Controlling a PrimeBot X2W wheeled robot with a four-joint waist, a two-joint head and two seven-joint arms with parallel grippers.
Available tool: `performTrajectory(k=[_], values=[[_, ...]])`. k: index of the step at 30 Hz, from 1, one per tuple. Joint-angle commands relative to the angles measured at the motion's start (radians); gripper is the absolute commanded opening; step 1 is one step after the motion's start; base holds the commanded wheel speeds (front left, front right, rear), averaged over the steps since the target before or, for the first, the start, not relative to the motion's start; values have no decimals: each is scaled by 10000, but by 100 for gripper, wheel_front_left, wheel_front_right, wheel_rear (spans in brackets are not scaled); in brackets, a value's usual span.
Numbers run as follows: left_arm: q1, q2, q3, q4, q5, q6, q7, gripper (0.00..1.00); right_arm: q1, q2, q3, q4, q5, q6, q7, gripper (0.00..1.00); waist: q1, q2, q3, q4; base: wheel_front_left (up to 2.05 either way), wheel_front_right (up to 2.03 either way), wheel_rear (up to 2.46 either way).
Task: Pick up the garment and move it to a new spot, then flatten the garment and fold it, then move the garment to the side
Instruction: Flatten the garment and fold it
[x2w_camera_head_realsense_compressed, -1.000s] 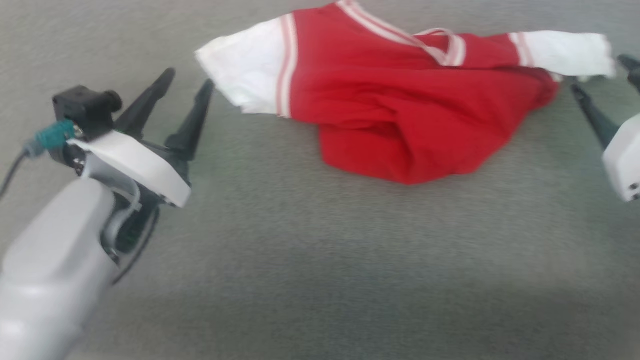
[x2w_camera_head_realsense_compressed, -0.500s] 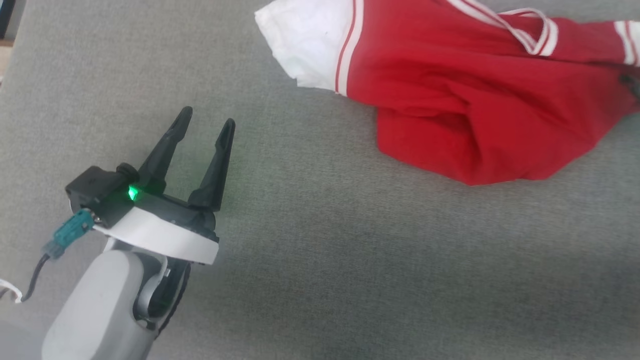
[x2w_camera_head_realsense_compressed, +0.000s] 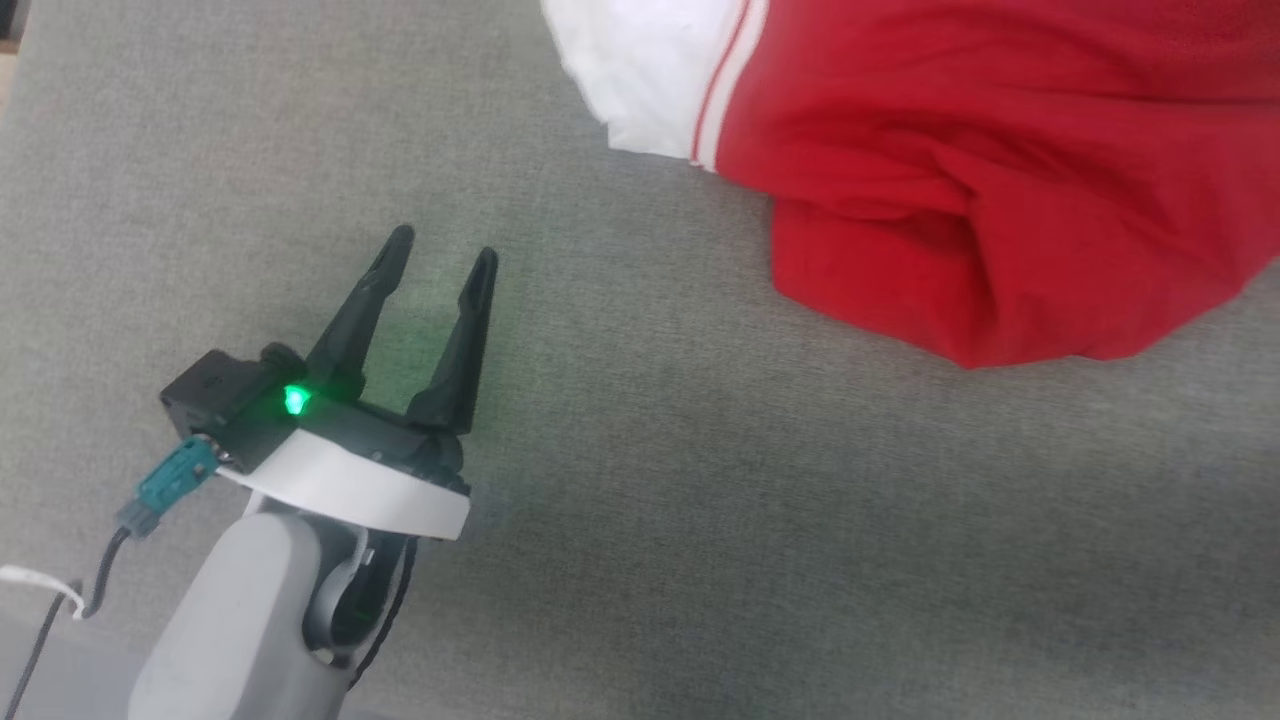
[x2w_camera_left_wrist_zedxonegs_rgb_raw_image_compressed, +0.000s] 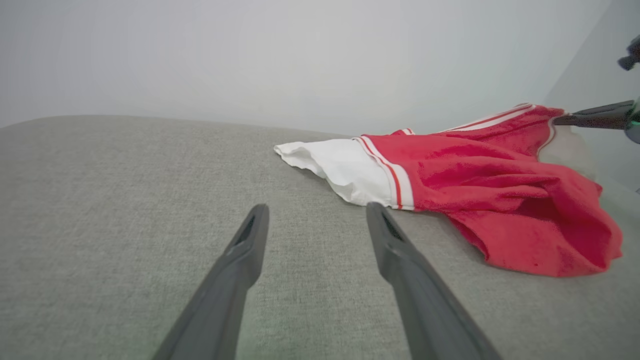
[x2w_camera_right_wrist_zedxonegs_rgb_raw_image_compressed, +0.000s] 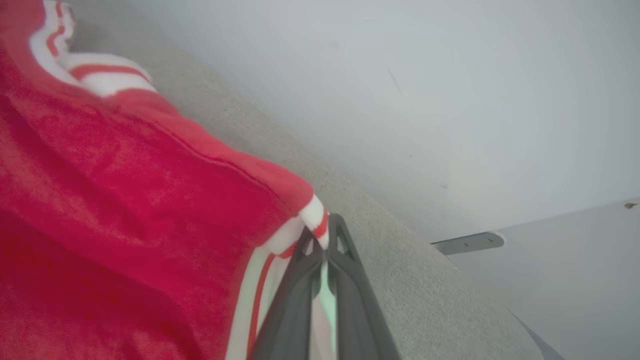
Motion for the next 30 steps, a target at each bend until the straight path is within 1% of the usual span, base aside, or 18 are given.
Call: performTrajectory(k=[1, 6, 9, 10, 12, 13, 15, 17, 21, 23, 26, 30], values=[[-146, -36, -9, -46, 85, -52, -48, 100, -112, 172, -76, 171, -97, -3, -37, 0, 0, -1, 121, 112, 0, 0, 0], [-495, -191, -391, -75, -39, -64, -46, 100, -836, 1074, -962, 1942, -930, -3, 77, 0, 0, -1, 479, 521, 0, 0, 0], [-681, -206, -662, -71, -187, -69, -46, 100, -1252, 1570, -1420, 2990, -1483, -3, -61, 0, 0, -1, 616, 772, 0, 0, 0], [-735, -198, -722, -60, -231, -70, -46, 100, -1365, 1733, -1536, 3325, -1681, -1, -119, 9, 0, -1, 650, 828, 0, 0, 0], [-815, -173, -815, -44, -307, -71, -46, 100, -1512, 1994, -1696, 3886, -2003, -3, -205, 41, 0, -1, 672, 904, 0, 0, 0], [-849, -128, -854, -27, -327, -71, -46, 100, -1594, 2108, -1752, 4102, -2158, -3, -294, 100, 0, -1, 670, 911, 0, 0, 0], [-946, 25, -879, -18, -355, -72, -47, 100, -1686, 2309, -1949, 4451, -2266, -3, -624, 100, 0, -1, 612, 852, 0, 0, 0], [-1154, 396, -925, -74, -303, -71, -47, 100, -1538, 2548, -2093, 4690, -2320, -3, -1343, 100, 0, -1, 441, 648, 0, 0, 0], [-1859, 1250, -1174, -235, -381, -72, -28, 100, -1076, 2740, -2368, 4369, -1931, -3, -2577, 100, 0, -1, 135, 177, 0, 0, 0], [-2484, 1787, -1401, -326, -515, -72, 227, 100, -723, 2776, -2487, 3951, -1689, -3, -3246, 100, 0, -1, 9, -125, 0, 0, 0], [-3653, 2662, -1951, -335, -850, -73, 1009, 100, 27, 2872, -2882, 3119, -1269, -3, -4176, 100, 0, -1, -67, -684, 0, 0, 0], [-5494, 3484, -2848, 136, -1758, -65, 2201, 100, 1359, 3128, -3658, 1697, -925, -1, -5135, 100, 0, -1, 74, -1546, 0, 0, 0]])
